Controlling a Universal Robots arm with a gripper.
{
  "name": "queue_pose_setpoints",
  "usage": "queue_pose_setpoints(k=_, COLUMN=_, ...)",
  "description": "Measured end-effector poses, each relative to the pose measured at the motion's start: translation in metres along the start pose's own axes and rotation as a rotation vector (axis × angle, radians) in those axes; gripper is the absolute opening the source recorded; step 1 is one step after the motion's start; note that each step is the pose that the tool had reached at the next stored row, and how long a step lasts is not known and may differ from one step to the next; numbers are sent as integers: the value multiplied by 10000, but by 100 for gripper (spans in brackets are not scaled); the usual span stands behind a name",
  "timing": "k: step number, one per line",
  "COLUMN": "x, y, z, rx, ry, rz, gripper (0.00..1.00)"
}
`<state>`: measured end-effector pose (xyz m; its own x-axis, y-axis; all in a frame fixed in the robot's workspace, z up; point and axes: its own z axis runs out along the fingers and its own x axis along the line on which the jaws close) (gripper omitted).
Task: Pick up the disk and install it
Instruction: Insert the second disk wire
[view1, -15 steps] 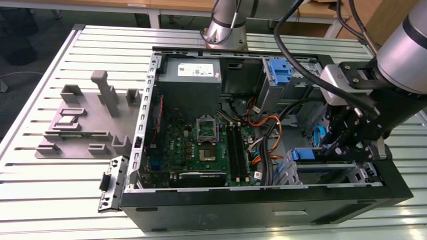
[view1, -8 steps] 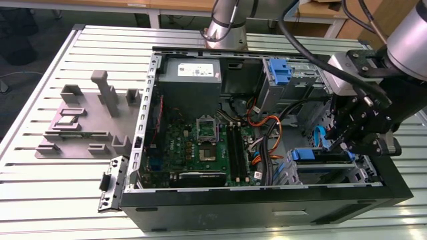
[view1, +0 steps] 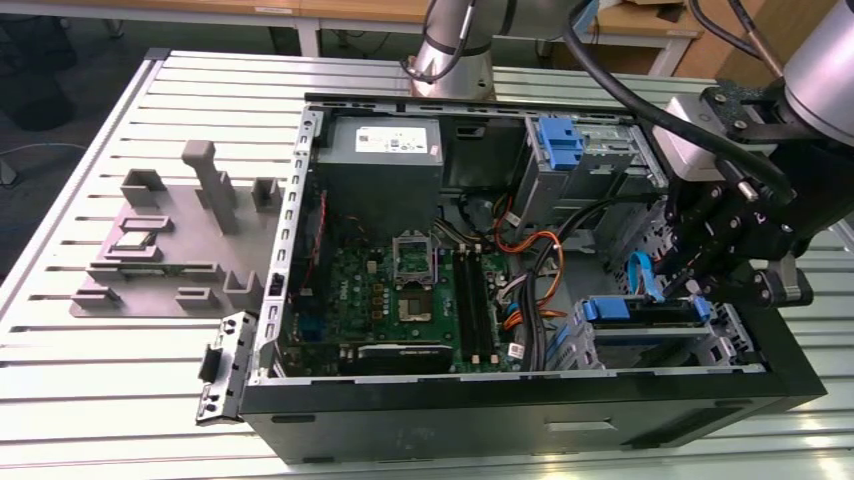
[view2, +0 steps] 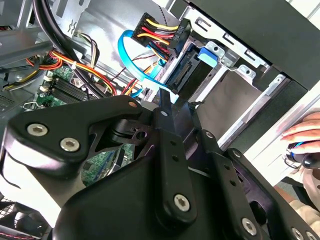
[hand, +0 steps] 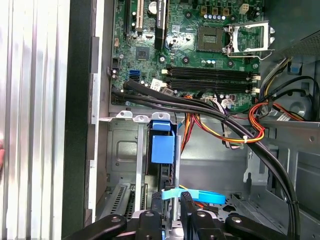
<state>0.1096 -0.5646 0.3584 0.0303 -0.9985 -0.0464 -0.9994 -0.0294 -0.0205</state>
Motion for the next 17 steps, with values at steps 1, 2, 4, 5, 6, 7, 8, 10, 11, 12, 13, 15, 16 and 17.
queue_pose_setpoints(k=1, x=0, y=0, z=0, rx=0, ry=-1, rz=0, gripper=29)
queue_pose_setpoints(k=2, x=0, y=0, z=-1, rx=0, ry=0, rz=0, gripper=29)
queue_pose_setpoints(k=4, x=0, y=0, z=-4, rx=0, ry=1, rz=0, gripper=29)
queue_pose_setpoints(k=5, x=0, y=0, z=-6, rx=0, ry=0, rz=0, gripper=29)
queue_pose_setpoints(k=6, x=0, y=0, z=-11, rx=0, ry=3, rz=0, gripper=29)
queue_pose_setpoints(k=7, x=-1, y=0, z=-15, rx=0, ry=1, rz=0, gripper=29)
queue_pose_setpoints(k=8, x=-1, y=0, z=-18, rx=0, ry=0, rz=0, gripper=29)
queue_pose_setpoints(k=10, x=-1, y=0, z=-27, rx=0, ry=0, rz=1, gripper=29)
queue_pose_setpoints(k=11, x=-1, y=0, z=-27, rx=0, ry=-1, rz=0, gripper=29)
queue_pose_setpoints(k=12, x=-2, y=0, z=-27, rx=0, ry=-2, rz=0, gripper=29)
queue_pose_setpoints(k=13, x=-2, y=-1, z=-27, rx=0, ry=-3, rz=0, gripper=29)
queue_pose_setpoints(k=15, x=-8, y=-2, z=-29, rx=0, ry=2, rz=0, gripper=29)
queue_pose_setpoints(k=16, x=-12, y=-4, z=-28, rx=0, ry=-1, rz=0, gripper=29)
queue_pose_setpoints(k=17, x=-13, y=-9, z=-27, rx=-1, ry=0, rz=-1, gripper=29)
